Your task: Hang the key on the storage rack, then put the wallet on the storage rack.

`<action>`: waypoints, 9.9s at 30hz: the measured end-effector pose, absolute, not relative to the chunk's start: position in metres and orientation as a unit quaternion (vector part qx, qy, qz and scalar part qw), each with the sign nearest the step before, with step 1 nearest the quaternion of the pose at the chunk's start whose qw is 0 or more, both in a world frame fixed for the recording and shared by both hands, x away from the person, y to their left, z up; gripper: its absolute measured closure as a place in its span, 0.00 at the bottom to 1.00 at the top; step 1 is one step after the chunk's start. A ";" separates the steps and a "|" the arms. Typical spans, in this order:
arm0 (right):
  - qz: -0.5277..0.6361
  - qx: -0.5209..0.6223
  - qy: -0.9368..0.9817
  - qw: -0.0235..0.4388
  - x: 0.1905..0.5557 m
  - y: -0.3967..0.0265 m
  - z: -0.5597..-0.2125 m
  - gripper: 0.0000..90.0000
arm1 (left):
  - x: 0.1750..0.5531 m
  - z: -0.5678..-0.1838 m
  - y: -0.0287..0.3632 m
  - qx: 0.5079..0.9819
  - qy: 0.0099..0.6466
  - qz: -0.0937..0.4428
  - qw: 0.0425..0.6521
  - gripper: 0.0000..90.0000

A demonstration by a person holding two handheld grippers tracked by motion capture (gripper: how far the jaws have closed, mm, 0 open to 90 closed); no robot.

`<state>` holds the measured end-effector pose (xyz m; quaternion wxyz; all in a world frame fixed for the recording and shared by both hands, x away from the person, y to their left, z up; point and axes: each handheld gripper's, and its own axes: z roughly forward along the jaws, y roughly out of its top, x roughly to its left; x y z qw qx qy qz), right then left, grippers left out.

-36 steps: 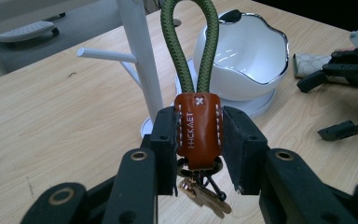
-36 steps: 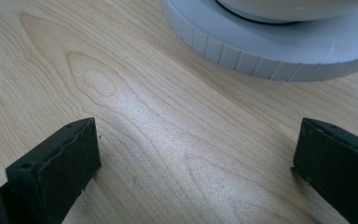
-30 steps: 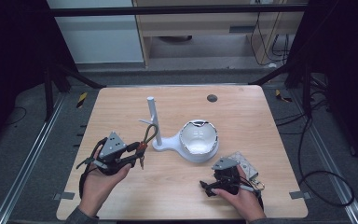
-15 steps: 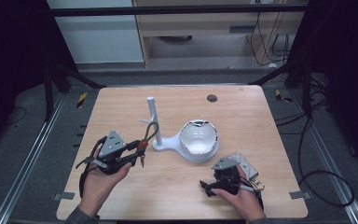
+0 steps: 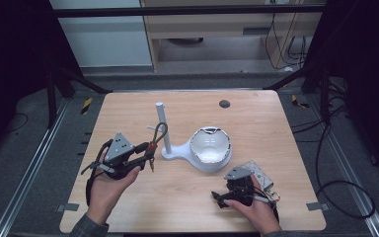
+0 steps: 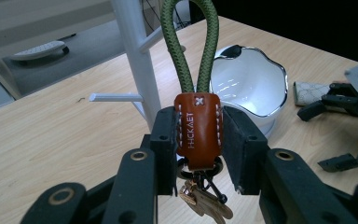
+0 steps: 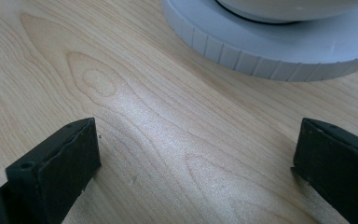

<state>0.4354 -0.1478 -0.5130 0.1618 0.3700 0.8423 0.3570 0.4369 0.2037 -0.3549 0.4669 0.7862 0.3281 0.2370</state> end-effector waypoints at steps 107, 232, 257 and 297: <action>0.364 0.344 0.845 0.187 0.426 -0.156 -0.483 0.07 | 0.482 -0.482 0.269 0.784 0.450 0.231 0.361 0.10; 0.121 0.328 0.900 0.261 0.456 -0.183 -0.330 0.36 | 0.482 -0.508 0.273 0.794 0.466 0.204 0.332 0.01; 0.078 0.286 0.918 0.265 0.472 -0.139 -0.325 0.36 | 0.487 -0.508 0.270 0.793 0.471 0.205 0.328 0.00; 0.029 0.232 0.946 0.223 0.488 -0.087 -0.363 0.36 | 0.487 -0.508 0.268 0.793 0.470 0.204 0.329 0.00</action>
